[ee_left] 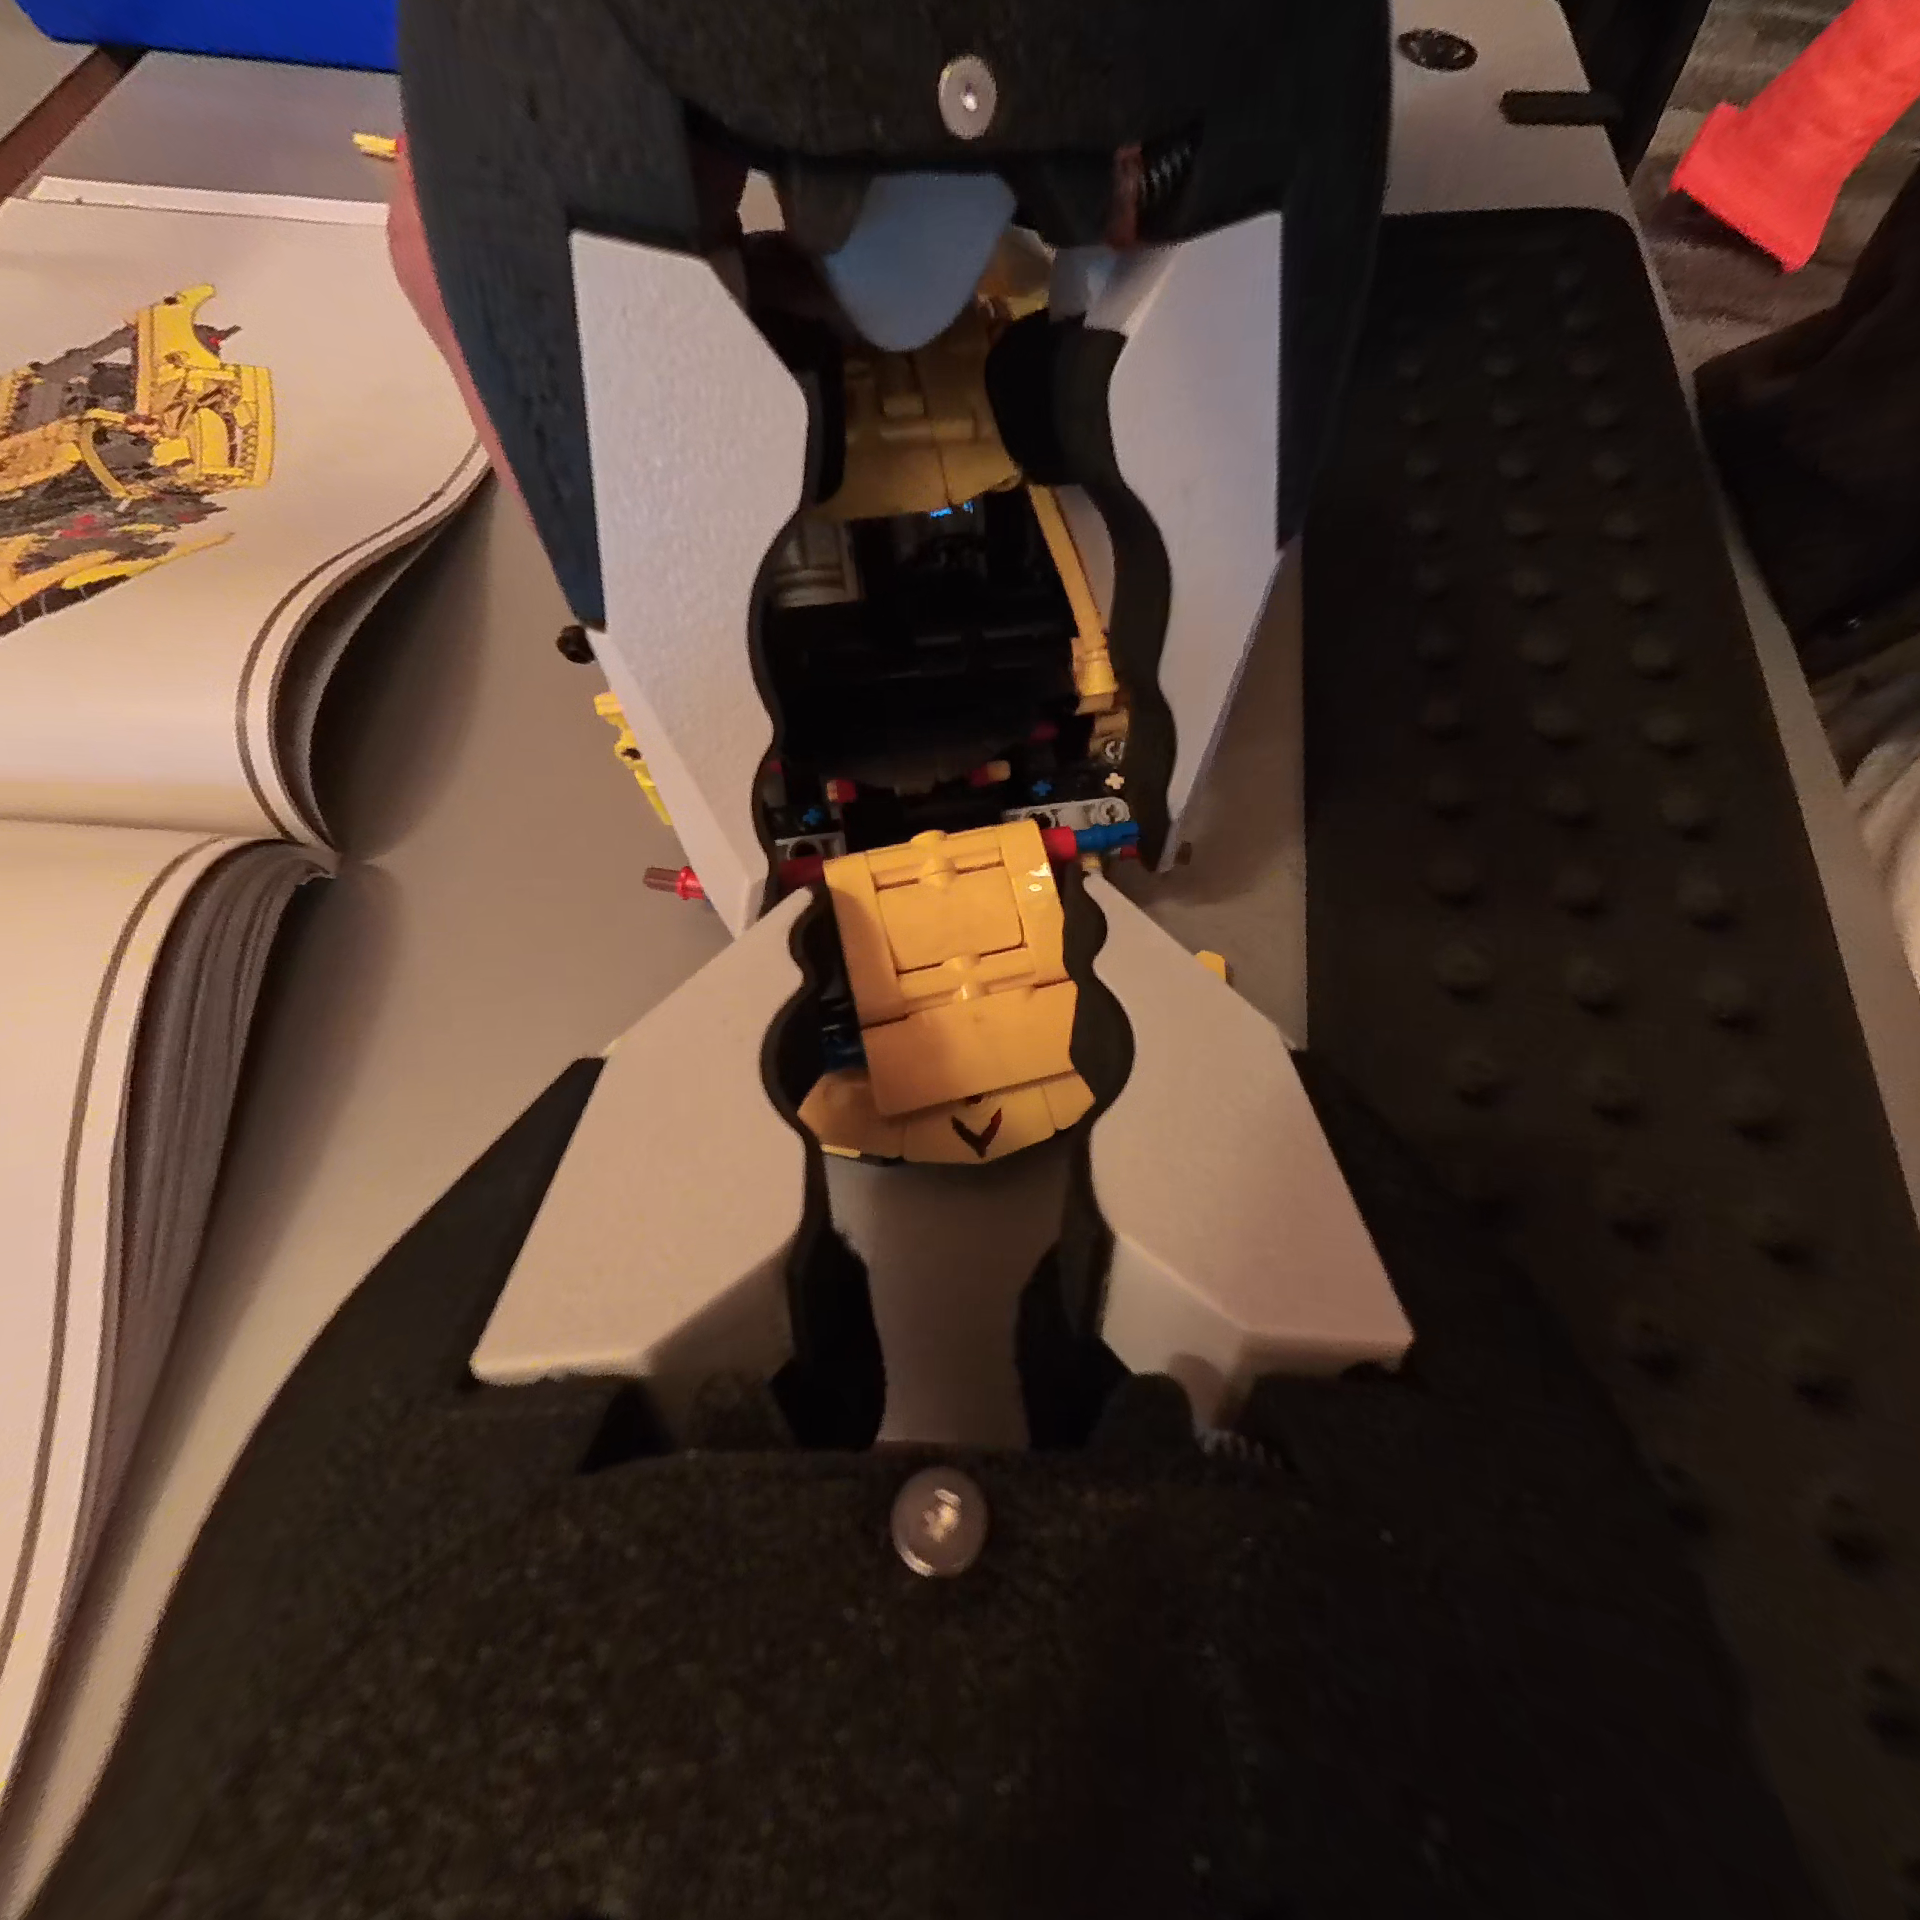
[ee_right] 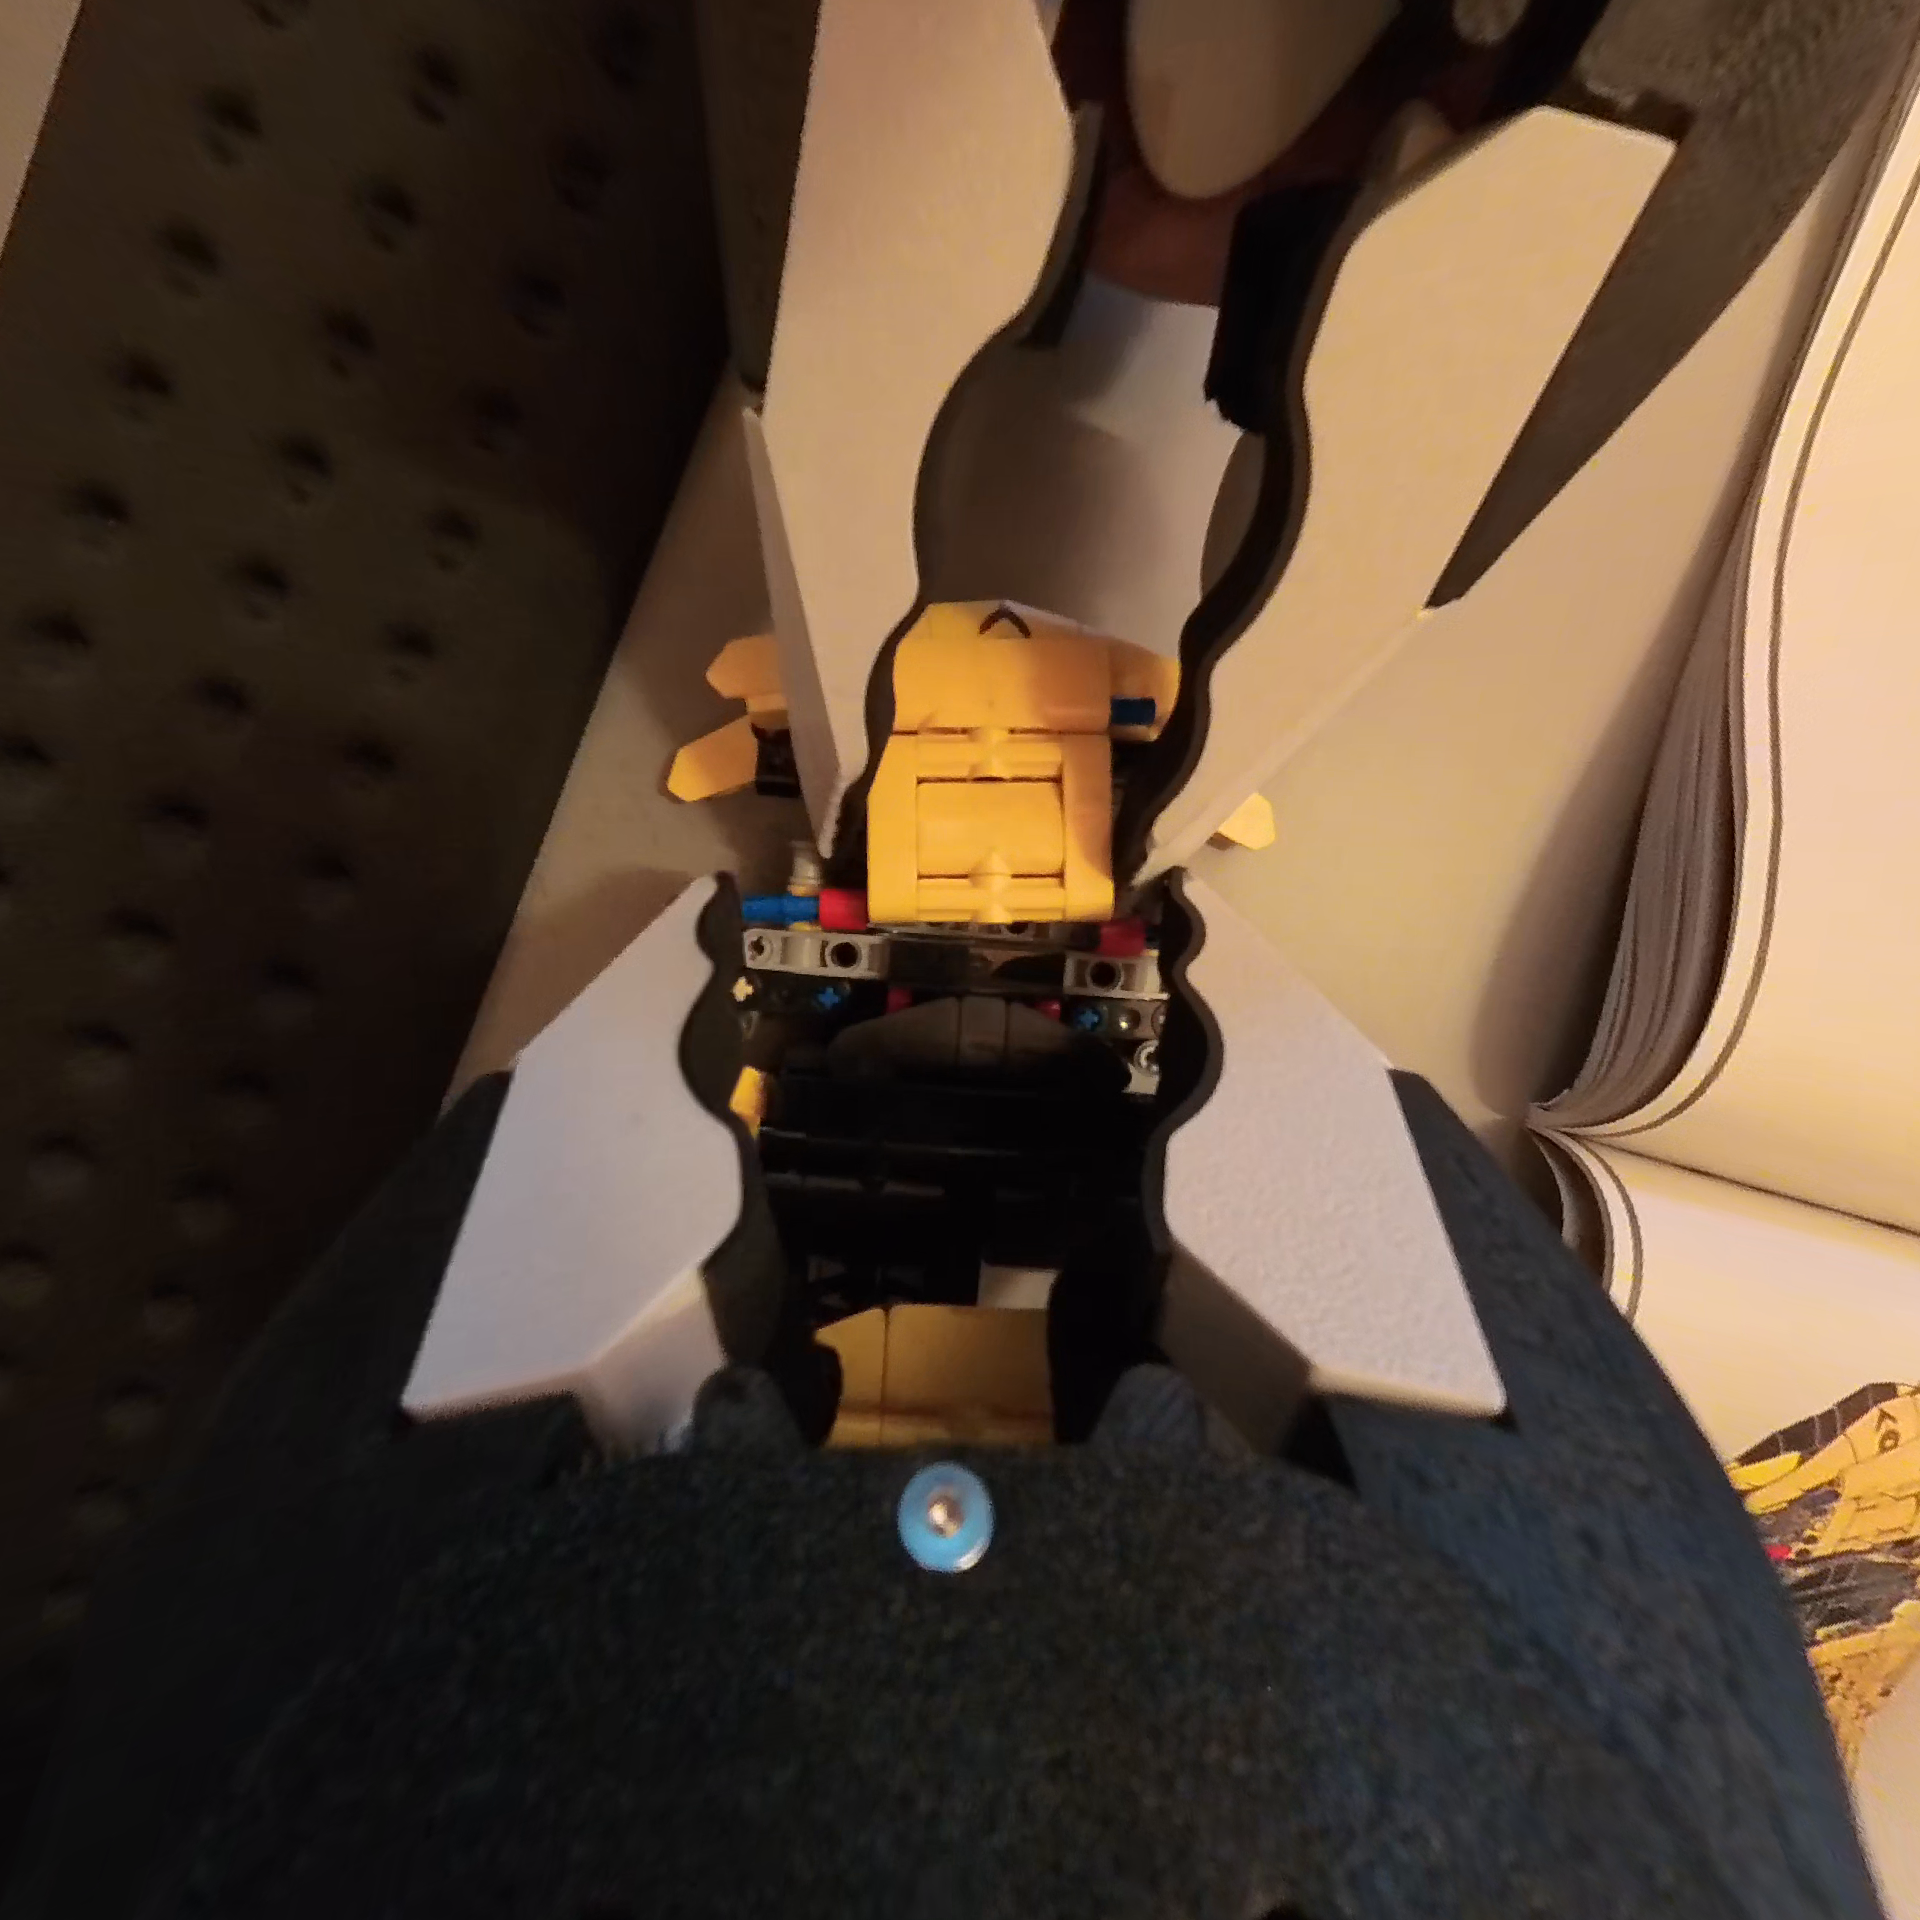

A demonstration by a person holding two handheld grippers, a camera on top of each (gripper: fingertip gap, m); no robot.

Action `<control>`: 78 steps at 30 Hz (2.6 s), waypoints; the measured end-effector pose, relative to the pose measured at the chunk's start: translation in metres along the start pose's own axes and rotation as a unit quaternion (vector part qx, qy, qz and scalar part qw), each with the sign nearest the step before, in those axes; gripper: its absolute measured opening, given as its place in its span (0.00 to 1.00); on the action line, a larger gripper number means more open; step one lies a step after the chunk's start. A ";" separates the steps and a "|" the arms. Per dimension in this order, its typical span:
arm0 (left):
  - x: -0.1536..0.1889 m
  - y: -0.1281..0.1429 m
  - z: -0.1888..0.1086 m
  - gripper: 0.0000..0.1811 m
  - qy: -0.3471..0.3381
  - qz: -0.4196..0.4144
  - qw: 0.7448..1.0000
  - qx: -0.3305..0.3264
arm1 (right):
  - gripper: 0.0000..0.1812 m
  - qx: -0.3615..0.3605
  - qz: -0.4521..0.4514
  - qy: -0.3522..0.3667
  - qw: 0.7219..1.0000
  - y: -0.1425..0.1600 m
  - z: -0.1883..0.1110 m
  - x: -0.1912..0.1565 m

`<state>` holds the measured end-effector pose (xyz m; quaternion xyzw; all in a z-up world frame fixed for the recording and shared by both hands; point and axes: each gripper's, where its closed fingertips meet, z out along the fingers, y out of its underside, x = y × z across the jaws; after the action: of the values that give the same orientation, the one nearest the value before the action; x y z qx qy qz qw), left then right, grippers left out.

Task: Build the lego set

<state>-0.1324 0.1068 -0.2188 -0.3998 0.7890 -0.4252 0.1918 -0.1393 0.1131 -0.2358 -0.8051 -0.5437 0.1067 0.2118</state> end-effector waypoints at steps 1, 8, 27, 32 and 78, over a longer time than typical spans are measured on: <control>0.000 0.000 0.000 0.24 0.001 0.005 1.000 -0.004 | 0.44 0.000 0.000 0.000 1.000 0.000 0.000 0.000; 0.000 0.002 -0.001 0.24 0.029 0.023 0.999 -0.031 | 0.44 0.003 0.002 -0.004 1.000 0.001 0.000 0.000; 0.003 0.001 0.001 0.24 0.016 0.031 0.999 -0.023 | 0.40 0.009 -0.006 0.002 1.000 0.000 -0.001 -0.001; 0.004 0.000 0.002 0.24 0.004 0.032 0.999 -0.015 | 0.39 0.009 -0.010 0.006 1.000 0.000 -0.002 -0.001; 0.008 -0.004 0.004 0.28 0.011 0.049 0.998 -0.046 | 0.36 0.124 0.227 -0.025 0.966 0.018 -0.041 0.032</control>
<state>-0.1330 0.0973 -0.2178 -0.3644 0.8282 -0.3833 0.1852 -0.0957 0.1272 -0.2053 -0.8719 -0.3342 0.2389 0.2666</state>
